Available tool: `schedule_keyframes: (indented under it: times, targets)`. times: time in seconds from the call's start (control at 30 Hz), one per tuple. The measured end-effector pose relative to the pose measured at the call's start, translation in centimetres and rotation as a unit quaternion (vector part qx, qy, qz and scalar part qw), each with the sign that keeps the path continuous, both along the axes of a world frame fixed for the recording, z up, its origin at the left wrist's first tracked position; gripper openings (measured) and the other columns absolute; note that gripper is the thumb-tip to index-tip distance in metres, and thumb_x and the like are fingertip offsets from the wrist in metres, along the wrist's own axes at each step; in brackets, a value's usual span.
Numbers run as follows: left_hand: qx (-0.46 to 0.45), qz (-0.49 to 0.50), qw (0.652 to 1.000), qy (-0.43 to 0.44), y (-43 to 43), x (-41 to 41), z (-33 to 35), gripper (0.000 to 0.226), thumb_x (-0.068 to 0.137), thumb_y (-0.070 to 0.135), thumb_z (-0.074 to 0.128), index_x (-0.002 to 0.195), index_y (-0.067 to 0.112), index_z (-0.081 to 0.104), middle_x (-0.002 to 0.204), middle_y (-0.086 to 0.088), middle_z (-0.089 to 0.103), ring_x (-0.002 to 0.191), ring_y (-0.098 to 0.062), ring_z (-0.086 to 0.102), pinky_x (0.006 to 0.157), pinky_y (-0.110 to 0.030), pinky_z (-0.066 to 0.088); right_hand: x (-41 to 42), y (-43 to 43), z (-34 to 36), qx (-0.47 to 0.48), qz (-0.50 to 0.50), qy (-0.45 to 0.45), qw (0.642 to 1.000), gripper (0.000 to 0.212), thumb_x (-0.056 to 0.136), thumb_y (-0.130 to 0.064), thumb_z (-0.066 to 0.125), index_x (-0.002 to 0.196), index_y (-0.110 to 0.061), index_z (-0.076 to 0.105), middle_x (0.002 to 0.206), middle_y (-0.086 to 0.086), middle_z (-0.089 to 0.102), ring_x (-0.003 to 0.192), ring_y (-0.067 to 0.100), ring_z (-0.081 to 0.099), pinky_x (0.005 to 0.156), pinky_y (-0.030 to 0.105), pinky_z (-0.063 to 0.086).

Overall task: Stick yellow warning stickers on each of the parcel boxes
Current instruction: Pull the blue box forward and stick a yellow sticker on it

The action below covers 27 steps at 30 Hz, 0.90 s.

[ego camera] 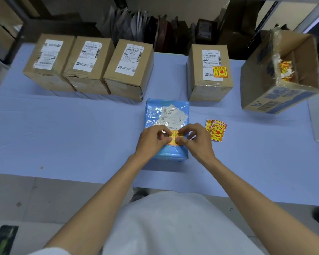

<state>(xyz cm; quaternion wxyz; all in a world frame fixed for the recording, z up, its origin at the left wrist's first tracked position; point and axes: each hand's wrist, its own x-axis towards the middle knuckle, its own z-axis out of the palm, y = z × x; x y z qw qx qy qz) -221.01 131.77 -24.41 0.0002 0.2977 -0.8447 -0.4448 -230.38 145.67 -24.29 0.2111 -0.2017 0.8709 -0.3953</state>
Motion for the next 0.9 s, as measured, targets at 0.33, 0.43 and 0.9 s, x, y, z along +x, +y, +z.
schedule_keyframes:
  times: [0.33, 0.43, 0.9]
  targets:
    - [-0.006, -0.022, 1.0, -0.009, -0.6, 0.0, 0.3, 0.011, 0.074, 0.027, 0.075, 0.085, 0.027, 0.072, 0.068, 0.007, 0.063, 0.064, -0.004, 0.056, 0.064, -0.02, 0.042, 0.2, -0.1, 0.0, 0.015, 0.023, 0.027, 0.999, 0.018, 0.078, -0.015, 0.075, 0.094, -0.02, 0.072, 0.094, -0.003, 0.049, 0.076, 0.003, 0.05, 0.068, 0.015, 0.041]
    - [-0.006, -0.051, 0.999, -0.013, -0.2, -0.1, 0.4, 0.014, 0.074, 0.021, 0.074, 0.087, 0.027, 0.073, 0.07, 0.006, 0.064, 0.069, -0.009, 0.058, 0.065, -0.019, 0.043, 0.4, 0.2, -0.3, 0.004, 0.052, 0.021, 0.998, 0.026, 0.075, -0.016, 0.079, 0.099, -0.019, 0.071, 0.096, -0.001, 0.046, 0.083, 0.002, 0.049, 0.069, 0.007, 0.039]
    - [0.011, -0.009, 0.993, -0.115, -2.3, -1.6, 1.2, 0.017, 0.089, 0.024, 0.049, 0.087, 0.018, 0.064, 0.084, -0.001, 0.066, 0.078, -0.022, 0.058, 0.067, -0.03, 0.045, -0.7, -1.1, 0.7, 0.074, 0.018, 0.088, 0.993, 0.023, 0.089, 0.0, 0.055, 0.101, -0.007, 0.072, 0.102, 0.012, 0.059, 0.096, 0.023, 0.058, 0.08, 0.027, 0.046]
